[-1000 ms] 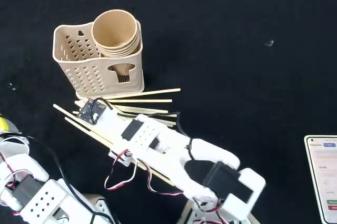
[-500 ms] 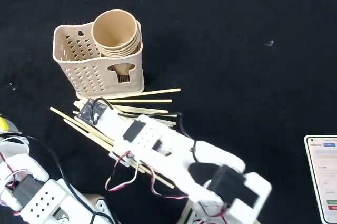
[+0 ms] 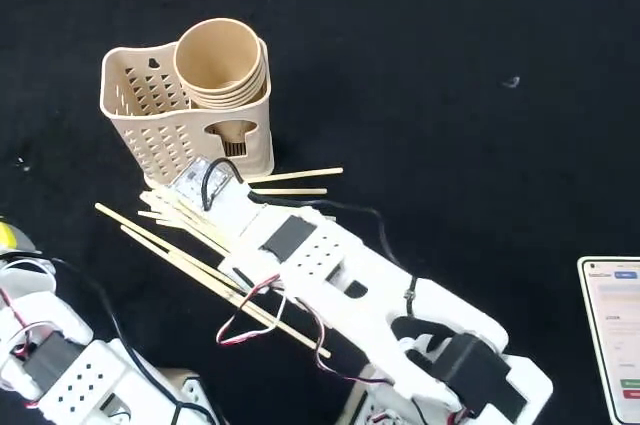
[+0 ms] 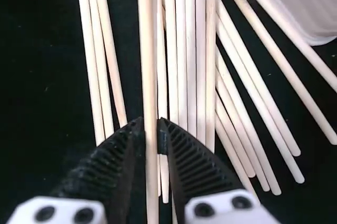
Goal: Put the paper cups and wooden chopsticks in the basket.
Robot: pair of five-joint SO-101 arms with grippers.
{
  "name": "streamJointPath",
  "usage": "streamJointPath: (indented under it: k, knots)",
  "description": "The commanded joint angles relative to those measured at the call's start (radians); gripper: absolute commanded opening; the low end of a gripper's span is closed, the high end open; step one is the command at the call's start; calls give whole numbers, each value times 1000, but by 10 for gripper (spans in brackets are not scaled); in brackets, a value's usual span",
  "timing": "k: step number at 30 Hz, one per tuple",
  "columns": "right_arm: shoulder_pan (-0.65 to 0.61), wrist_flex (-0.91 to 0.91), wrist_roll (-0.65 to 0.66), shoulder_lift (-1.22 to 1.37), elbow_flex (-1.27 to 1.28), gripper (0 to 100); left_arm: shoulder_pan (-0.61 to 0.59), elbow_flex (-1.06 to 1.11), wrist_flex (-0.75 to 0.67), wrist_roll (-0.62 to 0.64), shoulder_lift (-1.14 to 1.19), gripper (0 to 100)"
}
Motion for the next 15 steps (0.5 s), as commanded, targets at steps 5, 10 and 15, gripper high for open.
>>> streamJointPath:
  k: [5, 10, 15]
  knots:
    - [15, 92, 2, -150, -41, 10, 81, -13, 2, 3, -14, 234]
    - [20, 184, 2, -329, -44, 10, 165, 19, 2, 2, -14, 234]
    - [29, 324, 5, -582, -113, 10, 254, 56, -6, -2, -14, 234]
